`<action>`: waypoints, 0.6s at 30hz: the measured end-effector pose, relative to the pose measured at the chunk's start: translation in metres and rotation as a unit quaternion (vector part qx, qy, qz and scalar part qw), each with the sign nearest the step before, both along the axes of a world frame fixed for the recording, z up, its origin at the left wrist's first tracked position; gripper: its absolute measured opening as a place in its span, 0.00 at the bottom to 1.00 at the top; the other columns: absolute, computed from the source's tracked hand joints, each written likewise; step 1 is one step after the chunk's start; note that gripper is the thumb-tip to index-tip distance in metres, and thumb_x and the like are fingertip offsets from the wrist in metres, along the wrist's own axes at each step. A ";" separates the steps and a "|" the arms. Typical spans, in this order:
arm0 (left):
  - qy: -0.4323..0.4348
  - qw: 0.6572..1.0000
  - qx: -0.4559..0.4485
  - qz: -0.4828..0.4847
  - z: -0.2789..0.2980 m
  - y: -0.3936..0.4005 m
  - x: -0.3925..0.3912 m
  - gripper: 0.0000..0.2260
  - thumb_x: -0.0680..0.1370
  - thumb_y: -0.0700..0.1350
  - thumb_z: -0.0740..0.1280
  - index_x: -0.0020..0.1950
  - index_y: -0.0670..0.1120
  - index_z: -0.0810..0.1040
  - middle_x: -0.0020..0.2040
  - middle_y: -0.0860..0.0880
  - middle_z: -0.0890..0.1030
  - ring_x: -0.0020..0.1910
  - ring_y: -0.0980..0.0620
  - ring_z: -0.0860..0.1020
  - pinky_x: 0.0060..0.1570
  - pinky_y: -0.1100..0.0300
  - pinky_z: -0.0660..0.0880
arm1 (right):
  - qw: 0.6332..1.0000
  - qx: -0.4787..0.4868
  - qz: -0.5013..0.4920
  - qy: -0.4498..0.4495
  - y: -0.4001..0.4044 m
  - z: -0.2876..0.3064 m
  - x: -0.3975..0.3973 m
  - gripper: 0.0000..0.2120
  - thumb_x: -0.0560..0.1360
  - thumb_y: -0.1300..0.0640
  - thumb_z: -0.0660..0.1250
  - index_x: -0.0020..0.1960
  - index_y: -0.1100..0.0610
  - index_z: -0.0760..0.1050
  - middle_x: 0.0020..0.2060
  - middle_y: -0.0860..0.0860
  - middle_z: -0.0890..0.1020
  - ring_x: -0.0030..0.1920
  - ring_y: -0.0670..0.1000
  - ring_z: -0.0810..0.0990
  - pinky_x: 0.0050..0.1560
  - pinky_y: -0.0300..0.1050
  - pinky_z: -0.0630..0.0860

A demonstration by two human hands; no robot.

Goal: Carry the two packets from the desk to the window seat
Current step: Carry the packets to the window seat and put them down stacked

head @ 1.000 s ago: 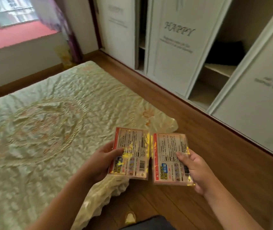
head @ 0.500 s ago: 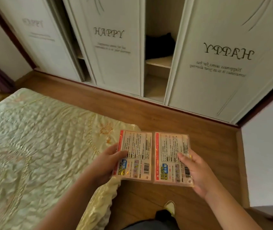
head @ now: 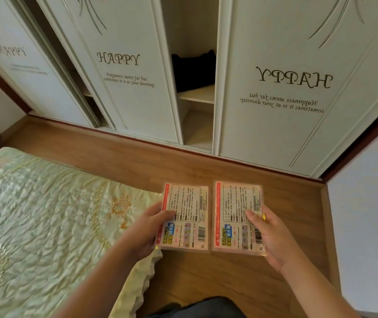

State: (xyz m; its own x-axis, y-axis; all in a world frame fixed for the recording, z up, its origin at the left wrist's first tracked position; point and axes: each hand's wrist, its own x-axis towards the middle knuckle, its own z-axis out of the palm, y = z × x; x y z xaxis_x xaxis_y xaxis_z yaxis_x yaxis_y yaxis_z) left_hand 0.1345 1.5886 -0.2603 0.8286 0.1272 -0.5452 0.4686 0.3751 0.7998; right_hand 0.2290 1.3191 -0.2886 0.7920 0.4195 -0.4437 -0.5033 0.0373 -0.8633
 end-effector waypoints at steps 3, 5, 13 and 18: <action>0.006 1.000 -0.003 0.002 -0.001 0.003 0.027 0.11 0.82 0.37 0.62 0.64 0.42 0.76 0.53 0.38 0.87 0.46 0.42 0.87 0.38 0.54 0.85 | 1.000 0.005 0.003 0.007 0.004 -0.003 0.026 0.12 0.73 0.47 0.69 0.55 0.39 0.83 0.54 0.51 0.89 0.52 0.55 0.88 0.44 0.52 0.85; 0.009 1.000 -0.010 0.005 -0.003 0.010 0.046 0.11 0.82 0.37 0.62 0.64 0.41 0.76 0.53 0.37 0.87 0.46 0.41 0.87 0.38 0.54 0.85 | 1.000 0.006 0.002 0.012 0.011 -0.006 0.045 0.14 0.73 0.48 0.69 0.58 0.41 0.82 0.54 0.51 0.89 0.53 0.55 0.88 0.43 0.53 0.85; 0.001 0.999 -0.040 0.030 -0.017 0.062 0.129 0.12 0.82 0.37 0.62 0.64 0.44 0.76 0.54 0.37 0.86 0.49 0.40 0.87 0.43 0.50 0.85 | 0.998 -0.044 0.031 -0.012 0.068 -0.016 0.135 0.13 0.79 0.51 0.66 0.62 0.45 0.79 0.53 0.49 0.89 0.52 0.53 0.88 0.49 0.56 0.84; -0.004 0.996 -0.061 0.059 -0.017 0.107 0.180 0.12 0.82 0.38 0.63 0.65 0.46 0.76 0.55 0.38 0.86 0.50 0.40 0.87 0.40 0.52 0.85 | 0.997 -0.058 0.042 -0.012 0.117 -0.008 0.198 0.12 0.80 0.52 0.66 0.63 0.45 0.79 0.54 0.51 0.89 0.53 0.55 0.88 0.48 0.56 0.84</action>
State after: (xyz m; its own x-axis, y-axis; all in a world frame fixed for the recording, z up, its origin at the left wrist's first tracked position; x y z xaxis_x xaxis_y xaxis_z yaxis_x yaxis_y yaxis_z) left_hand 0.3146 1.6952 -0.2775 0.8165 0.1580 -0.5553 0.4084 0.5216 0.7491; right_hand 0.4267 1.4364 -0.2969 0.7672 0.4323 -0.4739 -0.4793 -0.1046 -0.8714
